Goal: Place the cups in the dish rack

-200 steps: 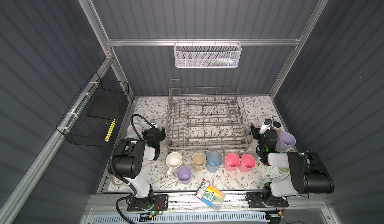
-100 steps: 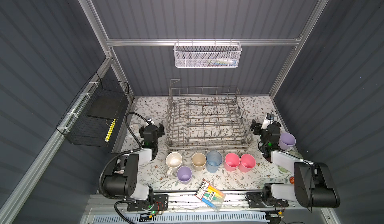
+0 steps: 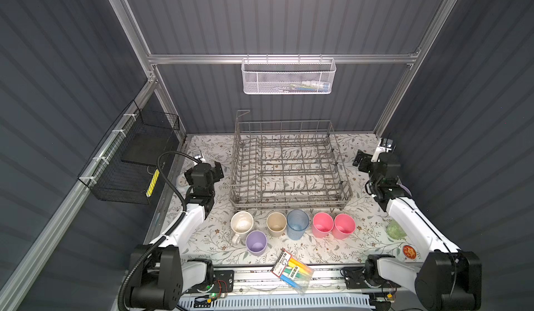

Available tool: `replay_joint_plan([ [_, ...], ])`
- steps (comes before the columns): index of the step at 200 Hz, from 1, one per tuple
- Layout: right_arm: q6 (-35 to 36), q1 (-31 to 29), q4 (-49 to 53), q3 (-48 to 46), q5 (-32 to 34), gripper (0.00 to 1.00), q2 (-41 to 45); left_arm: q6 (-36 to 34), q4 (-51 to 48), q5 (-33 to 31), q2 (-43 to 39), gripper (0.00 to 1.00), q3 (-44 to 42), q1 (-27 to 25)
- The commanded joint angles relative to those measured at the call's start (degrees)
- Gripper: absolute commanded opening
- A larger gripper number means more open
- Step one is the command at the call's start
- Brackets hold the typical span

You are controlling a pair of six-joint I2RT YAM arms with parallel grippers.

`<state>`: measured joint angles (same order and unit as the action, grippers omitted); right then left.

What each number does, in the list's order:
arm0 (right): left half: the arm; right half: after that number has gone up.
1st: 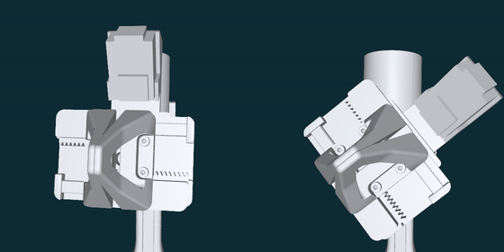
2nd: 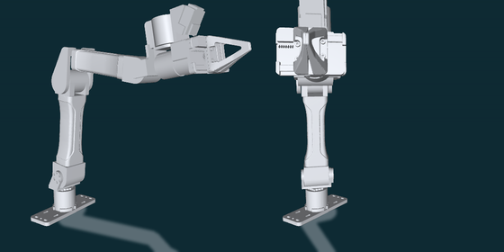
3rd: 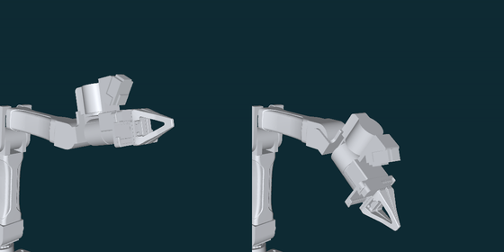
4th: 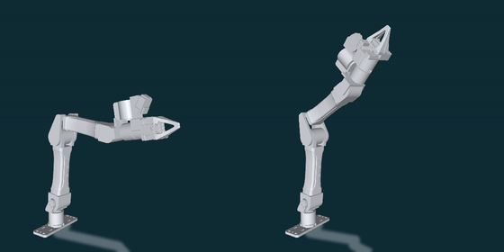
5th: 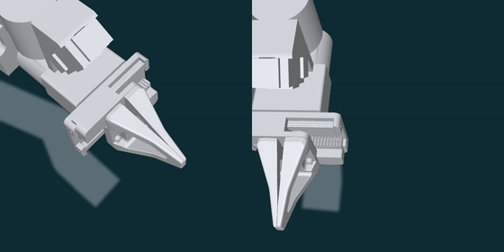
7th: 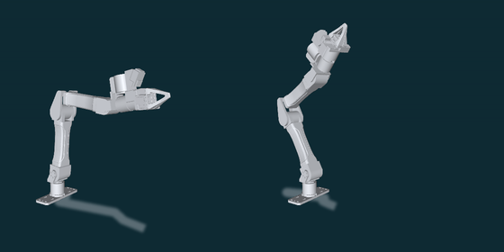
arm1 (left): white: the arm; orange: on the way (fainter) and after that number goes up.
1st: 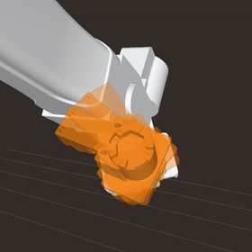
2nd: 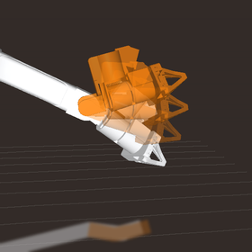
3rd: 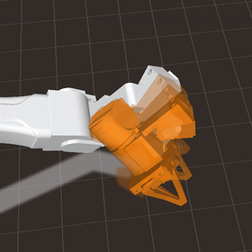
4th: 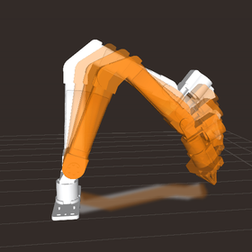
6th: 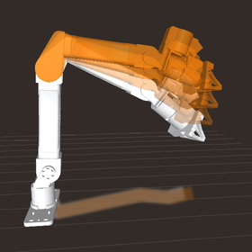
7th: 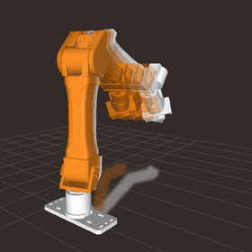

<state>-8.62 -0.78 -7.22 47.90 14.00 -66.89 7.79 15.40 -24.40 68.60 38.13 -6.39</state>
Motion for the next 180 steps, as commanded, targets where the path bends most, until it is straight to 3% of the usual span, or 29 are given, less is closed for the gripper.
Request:
replay_joint_plan([
  [1, -3.41, -0.28, 16.27, 7.1, 2.64, 0.99, -0.8, 2.3, -4.87, 0.78, -2.61, 0.97, 1.91, 0.15],
  [44, -4.79, 0.48, 33.04, 18.65, 9.76, 0.99, -2.88, 4.27, -11.7, 4.27, -2.55, 0.97, 6.57, 0.17],
  [79, -7.94, 4.93, 47.32, 27.16, 5.92, 0.98, -7.5, 7.14, -11.42, 12.86, -3.17, 0.96, 6.95, 0.12],
  [129, -9.85, 9.86, 56.14, 28.67, 3.96, 0.91, -12.73, 8.34, -12.76, 20.01, -4.76, 0.97, 9.42, 0.15],
  [163, -9.56, 11.21, 57.85, 27.5, 7.09, 0.89, -14.03, 8.34, -12.22, 20.8, -6.98, 0.97, 8.54, 0.15],
  [180, -10.37, 13.46, 57.45, 26.45, 4.2, 0.85, -14.05, 7.86, -12.35, 20.98, -6.98, 0.97, 8.57, 0.15],
])
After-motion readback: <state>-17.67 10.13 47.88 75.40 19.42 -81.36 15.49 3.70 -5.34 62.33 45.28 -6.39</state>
